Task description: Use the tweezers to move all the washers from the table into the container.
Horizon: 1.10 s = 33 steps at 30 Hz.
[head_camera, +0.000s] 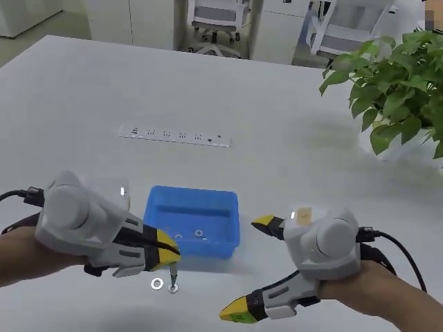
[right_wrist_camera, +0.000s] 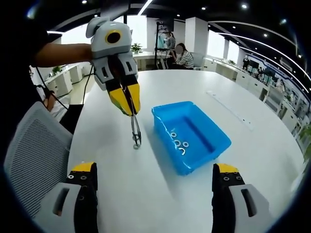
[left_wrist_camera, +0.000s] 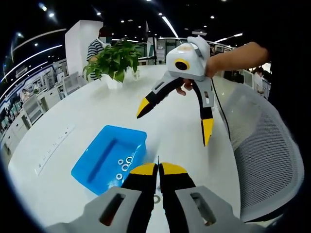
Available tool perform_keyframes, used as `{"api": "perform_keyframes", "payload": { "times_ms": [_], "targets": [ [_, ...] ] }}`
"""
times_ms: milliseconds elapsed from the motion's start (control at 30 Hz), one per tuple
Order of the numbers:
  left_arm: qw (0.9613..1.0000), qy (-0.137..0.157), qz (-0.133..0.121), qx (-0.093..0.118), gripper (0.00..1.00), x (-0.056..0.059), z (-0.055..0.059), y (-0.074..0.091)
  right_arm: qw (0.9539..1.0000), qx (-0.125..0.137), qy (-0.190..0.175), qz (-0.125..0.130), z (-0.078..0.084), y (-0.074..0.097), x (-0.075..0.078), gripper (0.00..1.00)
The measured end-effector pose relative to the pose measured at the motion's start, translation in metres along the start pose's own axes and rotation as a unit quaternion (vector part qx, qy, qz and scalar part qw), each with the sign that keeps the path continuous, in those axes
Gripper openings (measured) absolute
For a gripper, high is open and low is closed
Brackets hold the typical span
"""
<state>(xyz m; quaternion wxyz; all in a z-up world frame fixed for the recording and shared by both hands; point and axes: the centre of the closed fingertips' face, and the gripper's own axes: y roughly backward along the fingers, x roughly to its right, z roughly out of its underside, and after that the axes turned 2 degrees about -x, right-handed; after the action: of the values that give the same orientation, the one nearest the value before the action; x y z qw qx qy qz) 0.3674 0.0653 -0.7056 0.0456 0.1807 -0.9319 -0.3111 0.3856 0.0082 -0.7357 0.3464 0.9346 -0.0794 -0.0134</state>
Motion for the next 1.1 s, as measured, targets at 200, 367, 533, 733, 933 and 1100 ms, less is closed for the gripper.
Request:
{"api": "perform_keyframes", "payload": {
  "times_ms": [200,367,533,733,933,1100],
  "targets": [
    [1.0000,-0.009,0.002,-0.005,0.06,0.000,0.001,0.002,0.9990,0.013,0.035,-0.026,-0.009,-0.005,-0.010,0.85],
    [0.9999,-0.013,0.009,-0.005,0.06,0.001,0.002,0.003,0.9970,0.013,0.061,-0.046,-0.012,-0.012,-0.017,0.68],
    [0.9996,-0.021,0.017,-0.009,0.06,0.002,0.002,0.003,0.9943,0.011,0.085,-0.063,-0.016,-0.021,-0.022,0.52],
    [0.9993,-0.030,0.022,-0.011,0.06,0.001,0.002,0.002,0.9899,0.011,0.112,-0.086,-0.021,-0.035,-0.027,0.37],
    [0.9992,-0.030,0.026,-0.011,0.06,0.002,0.002,0.001,0.9864,0.009,0.128,-0.103,-0.025,-0.049,-0.030,0.31],
    [0.9991,-0.030,0.026,-0.013,0.06,0.001,0.002,0.001,0.9826,0.005,0.144,-0.117,-0.027,-0.060,-0.034,0.25]
  ]
}}
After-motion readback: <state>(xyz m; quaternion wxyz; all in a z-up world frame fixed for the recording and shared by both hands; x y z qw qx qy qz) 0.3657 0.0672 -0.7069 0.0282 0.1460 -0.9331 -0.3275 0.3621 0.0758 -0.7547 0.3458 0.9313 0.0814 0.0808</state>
